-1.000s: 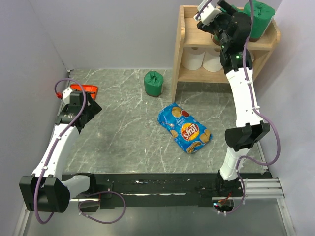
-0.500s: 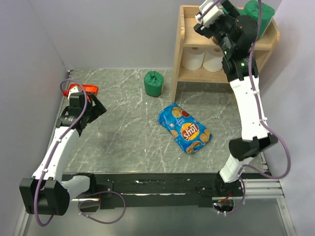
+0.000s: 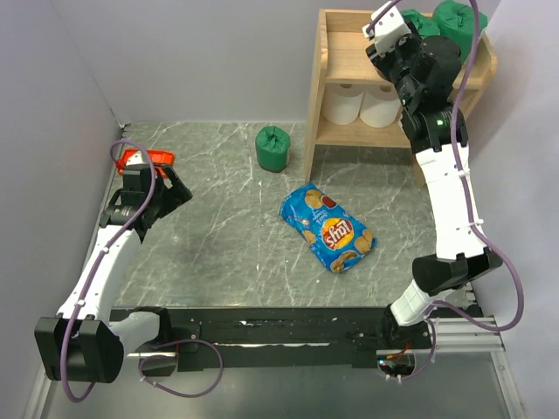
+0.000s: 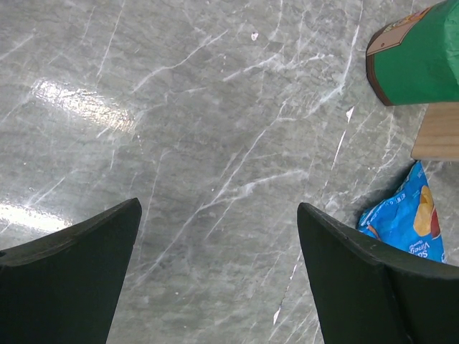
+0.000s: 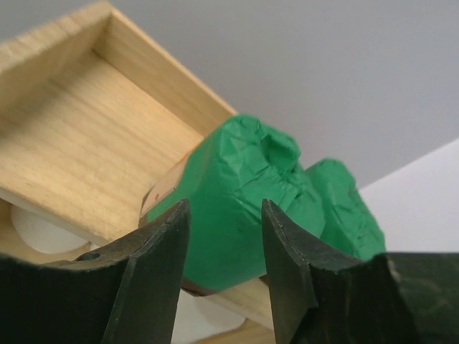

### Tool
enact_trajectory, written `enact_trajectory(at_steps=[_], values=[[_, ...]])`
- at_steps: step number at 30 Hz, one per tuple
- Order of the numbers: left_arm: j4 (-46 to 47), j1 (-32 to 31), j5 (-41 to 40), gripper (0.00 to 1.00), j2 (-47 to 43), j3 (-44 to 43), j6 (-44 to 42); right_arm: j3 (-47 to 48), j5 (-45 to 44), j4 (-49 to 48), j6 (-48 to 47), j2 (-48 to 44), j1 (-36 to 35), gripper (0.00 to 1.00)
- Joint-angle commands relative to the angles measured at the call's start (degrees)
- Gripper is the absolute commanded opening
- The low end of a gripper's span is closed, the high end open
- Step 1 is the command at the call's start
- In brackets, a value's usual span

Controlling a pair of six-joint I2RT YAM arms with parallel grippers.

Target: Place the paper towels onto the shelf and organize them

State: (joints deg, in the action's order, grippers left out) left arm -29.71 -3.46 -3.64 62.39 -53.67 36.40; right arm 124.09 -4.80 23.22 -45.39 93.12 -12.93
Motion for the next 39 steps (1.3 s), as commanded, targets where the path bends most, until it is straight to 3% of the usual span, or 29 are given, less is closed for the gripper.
enact_trajectory(at_steps=[1,11,20,25,29,33,35,39], values=[[2.1,-0.1,1.0,0.96,-1.7,0.0,-1.1,0.4,-2.9,-1.3,2.2,1.8,1.3,0.50],[2.5,-0.1,0.8,0.96,-2.1,0.2,-1.4,9.0,-1.8,-1.2,2.8,10.6,3.7,0.50],[3.8,-0.1,1.3,0.97,-1.7,0.1,-1.8,-0.3,4.2,-2.4,6.3,2.5,3.4,0.51],[3.2,-0.2,6.3,0.99,3.5,-5.8,-1.2,-4.0,10.8,1.5,12.8,-3.6,1.3,0.60],[3.3,-1.1,7.8,0.97,9.9,-15.4,0.5,-18.7,9.5,-2.0,17.5,-12.8,-3.1,0.75],[5.1,-3.3,8.2,0.96,19.7,-22.7,1.9,-36.0,7.1,-6.9,22.2,-26.5,-11.7,0.99],[7.0,-5.2,7.3,0.96,23.2,-26.4,2.0,-45.8,5.6,-8.9,26.6,-30.8,-17.8,1.00],[10.6,-7.7,9.2,0.95,33.4,-32.4,1.6,-56.3,4.9,-9.0,34.7,-40.3,-25.0,1.00]])
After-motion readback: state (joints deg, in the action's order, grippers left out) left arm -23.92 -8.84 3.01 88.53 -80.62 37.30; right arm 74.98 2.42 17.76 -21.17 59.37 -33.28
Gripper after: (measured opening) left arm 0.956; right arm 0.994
